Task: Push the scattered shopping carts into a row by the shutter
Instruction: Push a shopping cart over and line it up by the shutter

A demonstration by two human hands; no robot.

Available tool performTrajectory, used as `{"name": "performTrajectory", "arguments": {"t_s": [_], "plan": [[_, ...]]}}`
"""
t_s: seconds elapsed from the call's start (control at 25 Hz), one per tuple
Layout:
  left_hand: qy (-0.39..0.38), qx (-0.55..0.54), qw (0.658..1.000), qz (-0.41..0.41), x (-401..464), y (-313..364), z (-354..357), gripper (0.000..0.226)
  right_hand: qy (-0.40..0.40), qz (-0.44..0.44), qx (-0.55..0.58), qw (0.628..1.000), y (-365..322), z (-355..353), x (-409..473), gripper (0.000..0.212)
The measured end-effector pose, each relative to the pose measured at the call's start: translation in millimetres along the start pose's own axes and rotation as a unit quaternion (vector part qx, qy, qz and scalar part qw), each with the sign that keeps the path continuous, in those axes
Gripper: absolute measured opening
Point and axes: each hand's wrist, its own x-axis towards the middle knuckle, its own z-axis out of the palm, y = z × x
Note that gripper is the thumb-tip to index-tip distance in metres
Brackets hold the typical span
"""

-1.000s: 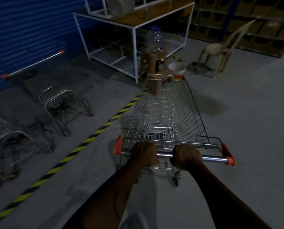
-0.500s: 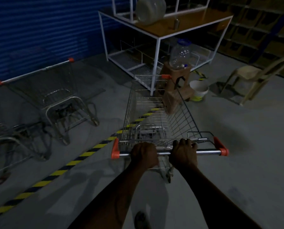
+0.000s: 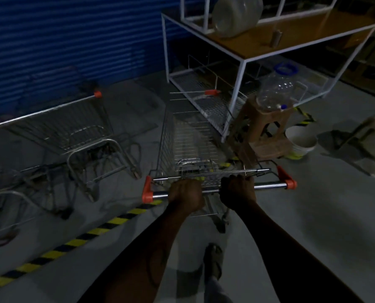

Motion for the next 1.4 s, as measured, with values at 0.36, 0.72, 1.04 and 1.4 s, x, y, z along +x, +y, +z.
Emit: {"name": "performTrajectory", "arguments": {"t_s": [0.36,0.72,1.04,1.4], "plan": [[-0.039,0.006,0.995,-0.097,192.5,-10.9,-38.0,0.040,-0.071,-0.122,0.144,0.979,42.2,-0.2,230.9,0.047],[-0.016,0.026,0.985,-0.169,377.8,-45.3,-51.6,0.025,-0.039,-0.095,-0.046,0.994,21.7,-43.5,425.3,0.028],[0.013,0.023,0.982,-0.185,519.3,-120.8,-75.6,0.029,0.046,-0.173,0.016,0.984,-10.5,-50.1,597.9,0.013],[-0.023,0.018,0.971,-0.236,618.9,-186.3,-85.1,0.037,0.009,-0.259,-0.027,0.966,-47.5,-73.9,721.7,0.022]]}}
